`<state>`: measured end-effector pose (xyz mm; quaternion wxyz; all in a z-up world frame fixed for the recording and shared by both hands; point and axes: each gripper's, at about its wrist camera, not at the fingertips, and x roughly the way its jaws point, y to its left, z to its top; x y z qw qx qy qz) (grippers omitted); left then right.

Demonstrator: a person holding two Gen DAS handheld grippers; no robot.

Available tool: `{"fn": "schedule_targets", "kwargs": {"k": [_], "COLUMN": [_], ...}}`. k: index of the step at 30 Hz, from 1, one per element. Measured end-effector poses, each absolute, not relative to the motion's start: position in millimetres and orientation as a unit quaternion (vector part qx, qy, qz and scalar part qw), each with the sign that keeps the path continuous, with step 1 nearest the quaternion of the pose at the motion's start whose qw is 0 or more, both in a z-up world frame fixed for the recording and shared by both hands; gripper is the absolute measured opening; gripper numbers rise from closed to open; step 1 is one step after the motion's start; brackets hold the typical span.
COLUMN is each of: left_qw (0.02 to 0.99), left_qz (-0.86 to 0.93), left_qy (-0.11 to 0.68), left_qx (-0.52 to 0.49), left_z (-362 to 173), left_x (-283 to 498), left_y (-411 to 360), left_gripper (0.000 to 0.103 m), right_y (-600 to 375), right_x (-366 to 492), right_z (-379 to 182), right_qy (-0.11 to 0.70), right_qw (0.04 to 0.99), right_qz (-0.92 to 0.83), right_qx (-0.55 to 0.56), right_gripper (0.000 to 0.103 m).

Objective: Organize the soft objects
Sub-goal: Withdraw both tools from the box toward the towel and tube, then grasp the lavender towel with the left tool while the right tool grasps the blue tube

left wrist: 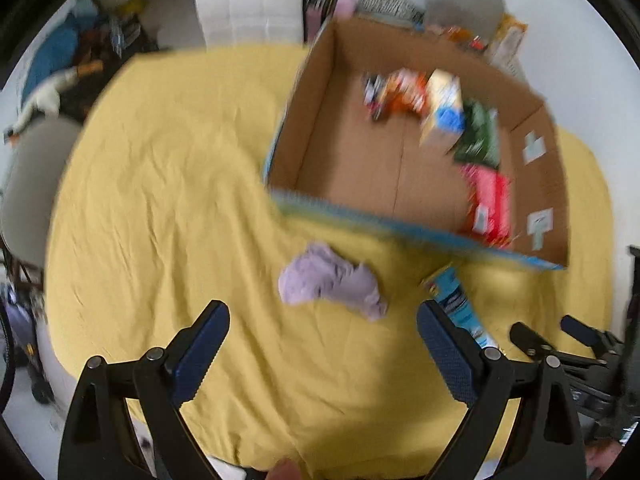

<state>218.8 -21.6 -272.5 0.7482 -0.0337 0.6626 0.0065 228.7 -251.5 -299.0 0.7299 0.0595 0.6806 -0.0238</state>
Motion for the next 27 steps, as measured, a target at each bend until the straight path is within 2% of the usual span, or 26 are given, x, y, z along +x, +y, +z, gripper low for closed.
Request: {"fn": "schedule_targets", "kwargs": {"k": [4,7,9,11,14,17,22,23,24,27], "left_qw": [0.711,0.685,0.671,0.665,0.658,0.663,0.665,0.667,0.669,0.668], "left_qz": [0.019,0.028,0.036,0.038,0.037,0.039,0.049,0.048,0.047,0.025], "left_qy": [0.698,0.714,0.721,0.722,0.724,0.718,0.715,0.715,0.715,0.721], "left_qx": [-0.090,-0.142,-0.168,-0.187,-0.203,-0.206,-0.209,-0.203,-0.194,-0.183], "left_z": [-315.2,-345.6,-362.9,-373.9,-386.7,-395.3,-416.4,-419.8,-422.4,-427.1], "left_x": [217.2,216.6,216.1,215.8,215.8,219.4,231.1,232.2,232.0,224.9], "left_y": [-7.4,1.2,5.0,4.6,-1.4,-11.1,-26.5,-29.8,-32.3,-33.5], "left_gripper": [0.096,0.096,0.096,0.096,0.096,0.096,0.096,0.093,0.078,0.051], "right_y": [-246.8,-241.5,-239.4,-236.9,-236.6,-243.2,-255.1,-256.4,-257.6,-260.9], "right_x": [229.6,231.7,232.7,231.3,226.4,221.6,219.3,219.5,219.7,222.6], "right_z": [-355.2,-388.0,-402.2,-413.0,-415.3,-412.4,-412.5,-413.2,-413.4,-413.6], "right_qy": [0.713,0.727,0.734,0.740,0.743,0.746,0.748,0.749,0.750,0.753], "right_qw": [0.700,0.686,0.678,0.671,0.668,0.662,0.659,0.657,0.656,0.651], "right_qz": [-0.011,-0.004,-0.006,-0.005,-0.012,-0.015,-0.021,-0.022,-0.022,-0.021], "right_qx": [0.042,0.047,0.049,0.051,0.043,0.062,0.083,0.087,0.089,0.089], "right_gripper": [0.103,0.097,0.086,0.058,0.040,0.034,0.034,0.034,0.034,0.034]}}
